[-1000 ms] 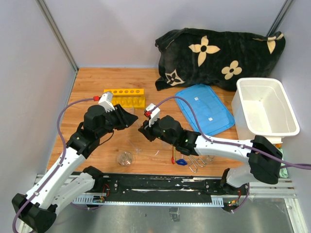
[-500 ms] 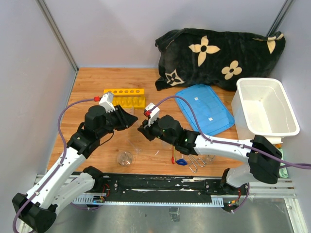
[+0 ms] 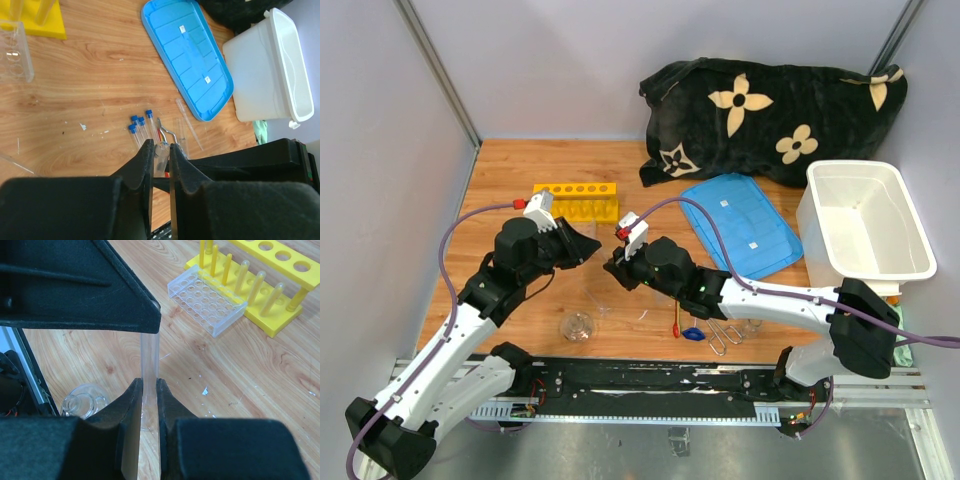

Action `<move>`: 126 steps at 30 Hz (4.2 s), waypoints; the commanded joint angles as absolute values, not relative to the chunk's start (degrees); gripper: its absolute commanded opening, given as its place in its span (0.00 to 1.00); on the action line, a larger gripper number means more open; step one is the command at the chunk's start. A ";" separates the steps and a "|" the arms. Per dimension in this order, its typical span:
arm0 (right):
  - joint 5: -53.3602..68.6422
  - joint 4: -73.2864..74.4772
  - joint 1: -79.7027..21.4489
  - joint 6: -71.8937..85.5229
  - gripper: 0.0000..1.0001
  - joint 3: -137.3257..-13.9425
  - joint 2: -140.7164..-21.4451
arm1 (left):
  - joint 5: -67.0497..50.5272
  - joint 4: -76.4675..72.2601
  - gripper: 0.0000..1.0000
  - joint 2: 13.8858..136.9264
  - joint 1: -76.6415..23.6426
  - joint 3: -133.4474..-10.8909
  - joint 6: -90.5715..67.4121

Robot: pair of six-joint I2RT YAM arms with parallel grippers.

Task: Organize the chemistry lab equipment
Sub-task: Pick up the test tube at the center of the board, then insert the test tube into the slot of the test tube rack.

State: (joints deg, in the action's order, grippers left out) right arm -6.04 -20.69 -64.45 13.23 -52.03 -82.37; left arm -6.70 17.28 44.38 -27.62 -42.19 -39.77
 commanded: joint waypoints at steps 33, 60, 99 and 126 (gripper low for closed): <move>-6.68 -7.06 -65.74 13.36 0.29 -47.83 -68.15 | 10.48 17.92 0.00 48.81 -27.87 -45.67 -29.75; -13.43 -5.14 -63.74 10.07 0.28 -42.41 -66.65 | 22.27 0.16 0.00 73.96 -16.19 -55.84 -16.78; -2.94 -7.72 -50.51 10.94 0.27 -42.40 -70.93 | 19.11 -8.65 0.00 91.38 -12.74 -61.37 -15.82; -0.98 -8.89 -49.22 11.77 0.27 -41.65 -71.05 | 20.75 -8.60 0.00 90.81 -12.79 -59.99 -14.82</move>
